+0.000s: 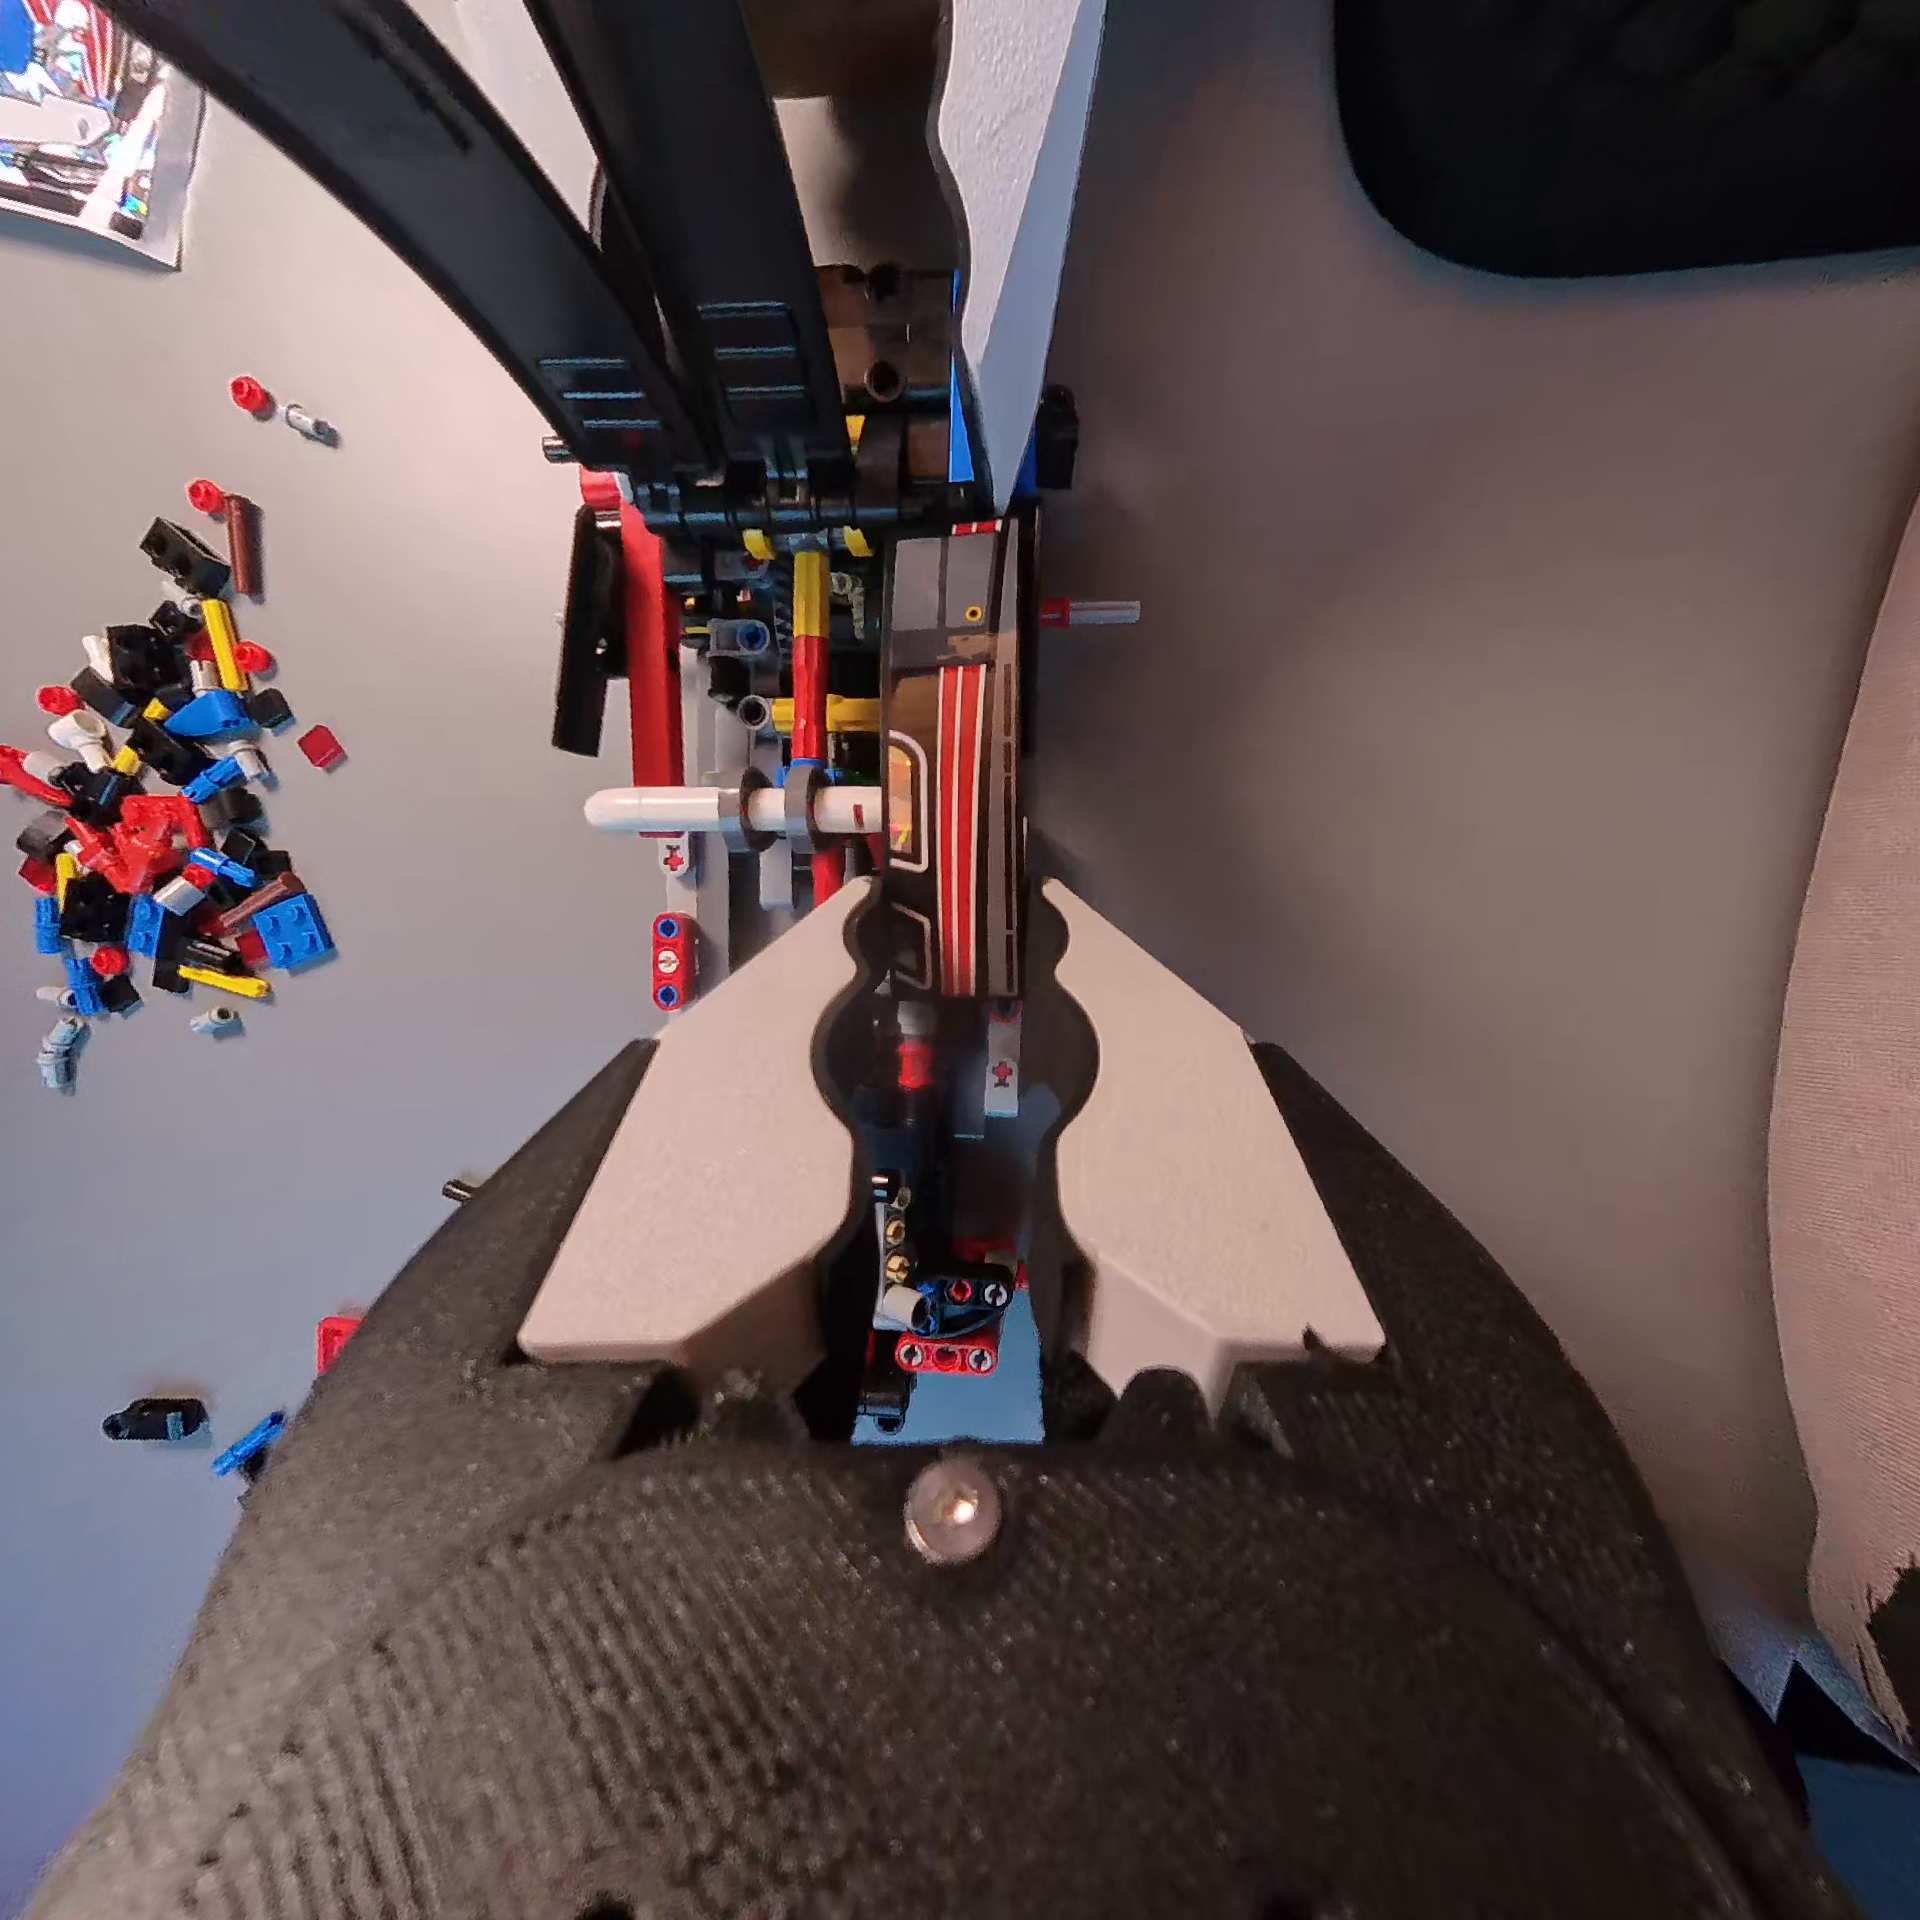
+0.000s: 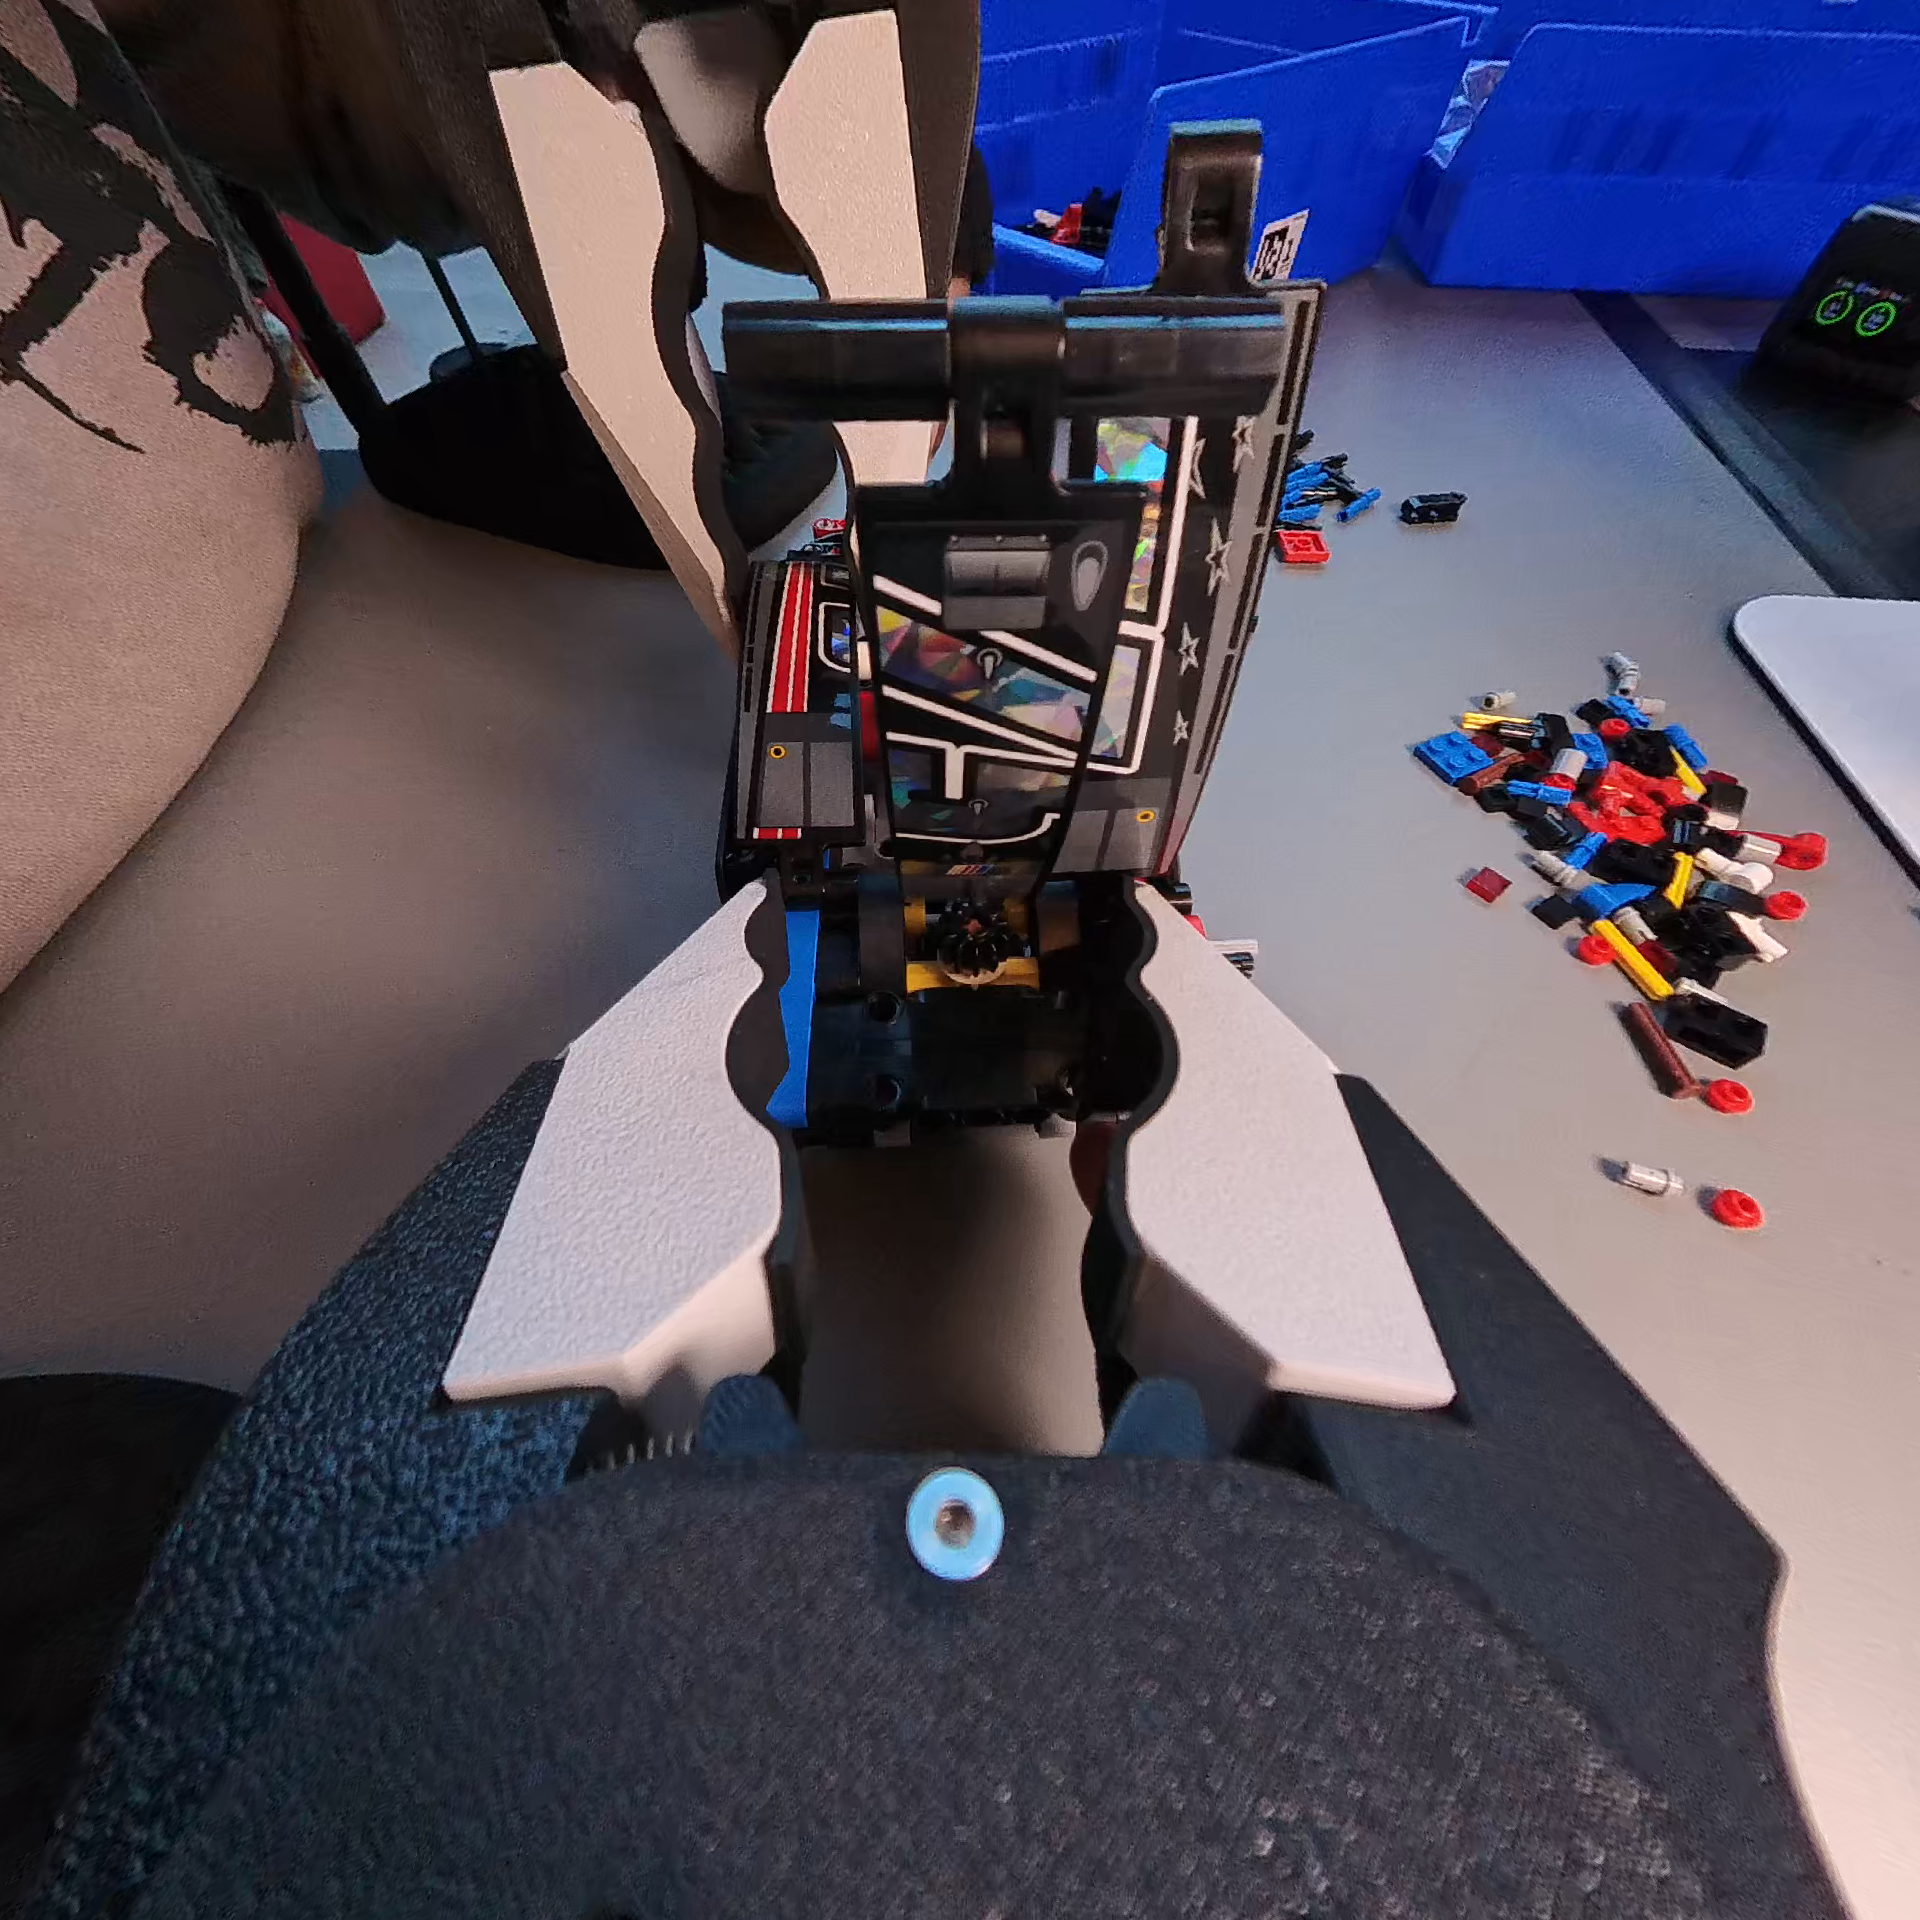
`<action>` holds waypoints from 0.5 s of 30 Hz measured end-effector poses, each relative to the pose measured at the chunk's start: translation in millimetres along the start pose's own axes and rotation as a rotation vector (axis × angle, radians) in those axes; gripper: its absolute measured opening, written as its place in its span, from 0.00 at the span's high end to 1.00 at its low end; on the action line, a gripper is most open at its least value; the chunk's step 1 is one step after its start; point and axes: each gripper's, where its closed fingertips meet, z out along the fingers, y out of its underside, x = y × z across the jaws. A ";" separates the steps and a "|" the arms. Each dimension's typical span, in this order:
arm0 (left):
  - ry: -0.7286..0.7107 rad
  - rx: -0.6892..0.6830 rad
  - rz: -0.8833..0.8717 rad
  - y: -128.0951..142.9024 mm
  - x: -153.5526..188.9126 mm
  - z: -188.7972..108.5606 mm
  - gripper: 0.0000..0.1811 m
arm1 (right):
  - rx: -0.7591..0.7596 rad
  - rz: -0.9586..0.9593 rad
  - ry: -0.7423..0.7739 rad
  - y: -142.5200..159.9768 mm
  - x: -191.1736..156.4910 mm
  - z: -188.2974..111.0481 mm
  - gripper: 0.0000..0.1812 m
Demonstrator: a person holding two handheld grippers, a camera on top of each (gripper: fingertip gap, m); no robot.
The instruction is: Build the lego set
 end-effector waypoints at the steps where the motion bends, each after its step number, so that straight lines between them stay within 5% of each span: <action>1: -0.004 0.004 -0.001 0.0 0.1 0.3 0.87 | 0.000 0.002 -0.002 0.0 -0.1 0.0 0.67; 15: -0.042 -0.008 0.001 1.7 -1.9 1.0 0.87 | 0.001 0.000 -0.008 -0.3 -2.3 0.6 0.70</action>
